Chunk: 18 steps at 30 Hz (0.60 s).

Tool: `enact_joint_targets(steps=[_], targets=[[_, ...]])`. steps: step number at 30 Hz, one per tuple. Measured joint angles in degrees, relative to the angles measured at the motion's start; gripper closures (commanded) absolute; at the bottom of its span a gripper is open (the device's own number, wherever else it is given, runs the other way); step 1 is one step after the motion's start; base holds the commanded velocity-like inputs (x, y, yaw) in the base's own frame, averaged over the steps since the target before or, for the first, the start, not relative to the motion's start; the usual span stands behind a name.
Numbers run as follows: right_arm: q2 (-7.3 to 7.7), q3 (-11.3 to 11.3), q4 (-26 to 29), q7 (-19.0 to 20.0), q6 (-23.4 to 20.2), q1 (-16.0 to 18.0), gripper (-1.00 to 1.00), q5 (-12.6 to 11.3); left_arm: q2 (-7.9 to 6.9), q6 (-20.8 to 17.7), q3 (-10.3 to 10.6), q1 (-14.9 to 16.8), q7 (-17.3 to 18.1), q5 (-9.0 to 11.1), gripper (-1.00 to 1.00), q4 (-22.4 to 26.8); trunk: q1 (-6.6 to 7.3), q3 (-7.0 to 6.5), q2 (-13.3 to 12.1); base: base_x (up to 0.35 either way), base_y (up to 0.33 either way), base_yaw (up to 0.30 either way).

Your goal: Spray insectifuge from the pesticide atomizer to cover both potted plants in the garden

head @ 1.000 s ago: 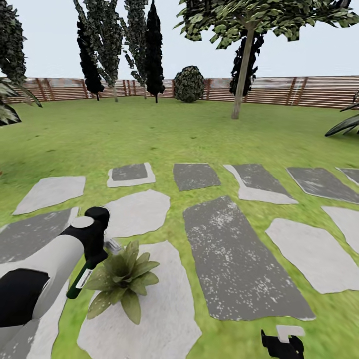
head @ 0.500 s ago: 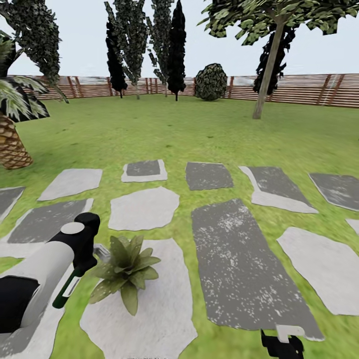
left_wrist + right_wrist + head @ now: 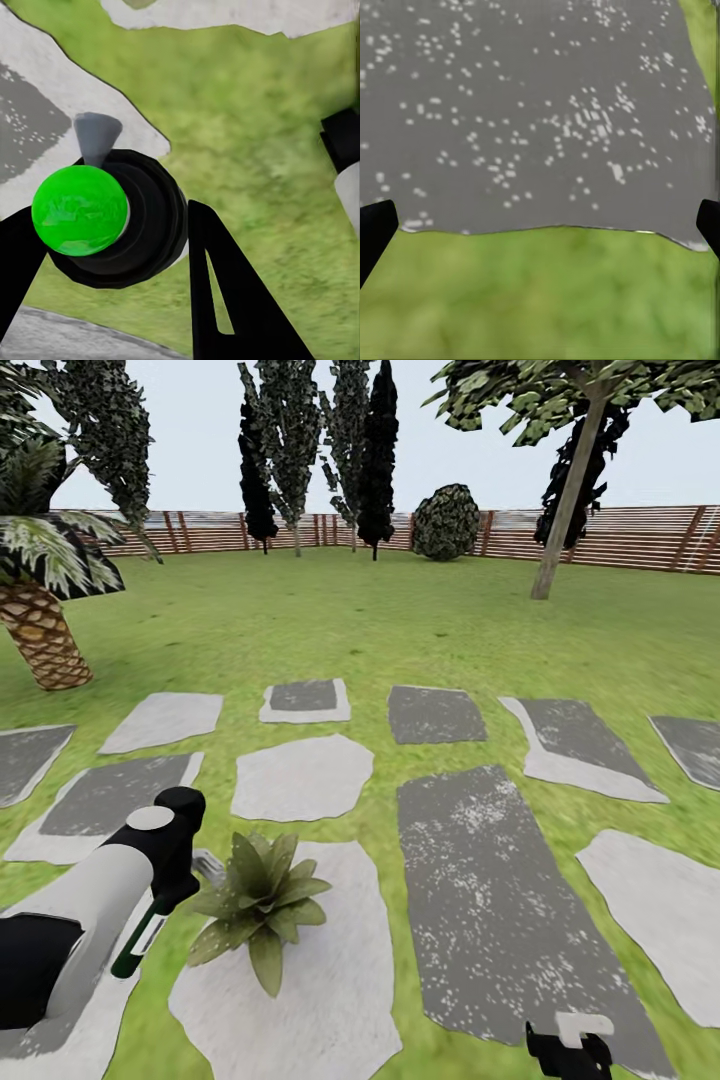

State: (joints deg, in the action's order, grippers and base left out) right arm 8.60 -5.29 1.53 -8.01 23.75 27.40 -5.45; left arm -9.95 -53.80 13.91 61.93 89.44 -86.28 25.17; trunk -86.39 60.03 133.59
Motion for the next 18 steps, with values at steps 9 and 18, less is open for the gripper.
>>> enact_joint_targets(steps=[9, 18], targets=[[-0.04, 0.00, 0.08, 0.00, 0.00, 0.00, -1.00, -0.04, -0.11, -0.41, -0.10, 0.00, 0.00, -0.04, 1.00, 0.07, 0.00, 0.00, 0.00, 0.237, -0.171, 0.008], [-0.26, 0.00, 0.08, 0.00, 0.01, 0.02, -1.00, -0.04, -0.14, -0.53, -0.06, -0.02, 0.00, -0.02, 1.00, 0.04, -0.02, 0.00, 0.00, 0.141, -0.219, 0.245]])
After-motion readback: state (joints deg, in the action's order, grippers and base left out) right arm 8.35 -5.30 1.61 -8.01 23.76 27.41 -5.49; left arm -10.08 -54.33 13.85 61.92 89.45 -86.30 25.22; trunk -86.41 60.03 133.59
